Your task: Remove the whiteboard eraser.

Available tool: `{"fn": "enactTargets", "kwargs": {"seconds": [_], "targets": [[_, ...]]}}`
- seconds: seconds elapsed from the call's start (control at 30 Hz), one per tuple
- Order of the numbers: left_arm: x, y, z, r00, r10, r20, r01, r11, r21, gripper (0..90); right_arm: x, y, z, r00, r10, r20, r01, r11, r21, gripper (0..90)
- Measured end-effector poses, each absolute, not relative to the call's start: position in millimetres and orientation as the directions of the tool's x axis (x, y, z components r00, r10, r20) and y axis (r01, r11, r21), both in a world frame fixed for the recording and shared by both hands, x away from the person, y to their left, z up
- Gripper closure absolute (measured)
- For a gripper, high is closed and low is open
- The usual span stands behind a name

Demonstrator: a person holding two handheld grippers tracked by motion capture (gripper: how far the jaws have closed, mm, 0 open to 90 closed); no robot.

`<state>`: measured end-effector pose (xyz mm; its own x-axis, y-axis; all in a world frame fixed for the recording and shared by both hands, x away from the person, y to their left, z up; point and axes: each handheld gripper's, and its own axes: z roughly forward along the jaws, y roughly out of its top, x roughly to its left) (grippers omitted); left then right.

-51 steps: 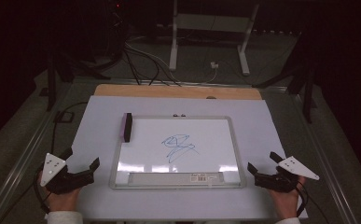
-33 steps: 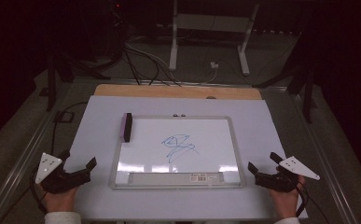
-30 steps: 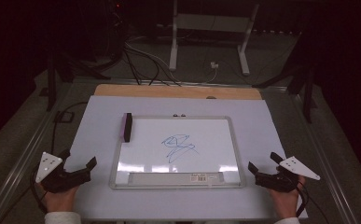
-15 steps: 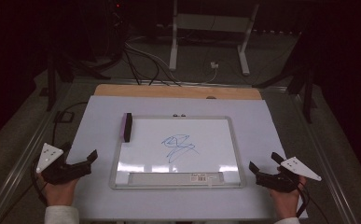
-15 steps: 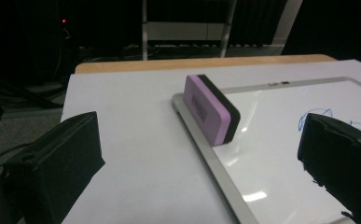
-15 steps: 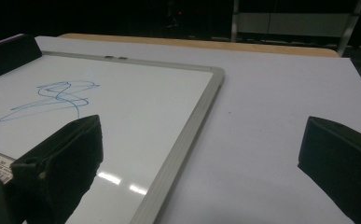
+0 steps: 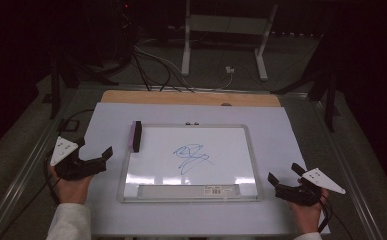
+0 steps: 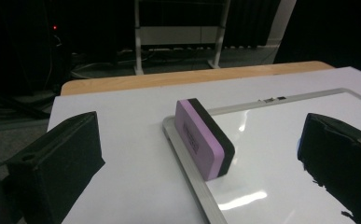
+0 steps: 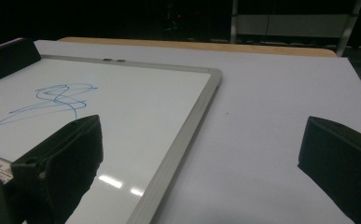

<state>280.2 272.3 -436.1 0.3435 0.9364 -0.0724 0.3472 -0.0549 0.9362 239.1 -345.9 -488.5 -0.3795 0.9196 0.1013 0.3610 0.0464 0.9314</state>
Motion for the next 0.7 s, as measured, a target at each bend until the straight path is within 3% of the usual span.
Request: {"fn": "enactTargets", "kwargs": {"seconds": [0.7], "targets": [[328,252,-452,0.359,0.928,-0.102,0.425,-0.066,0.903,0.6,241,-343,-490,-0.386,0.917,0.096,0.367,0.057,0.928,0.0]]}}
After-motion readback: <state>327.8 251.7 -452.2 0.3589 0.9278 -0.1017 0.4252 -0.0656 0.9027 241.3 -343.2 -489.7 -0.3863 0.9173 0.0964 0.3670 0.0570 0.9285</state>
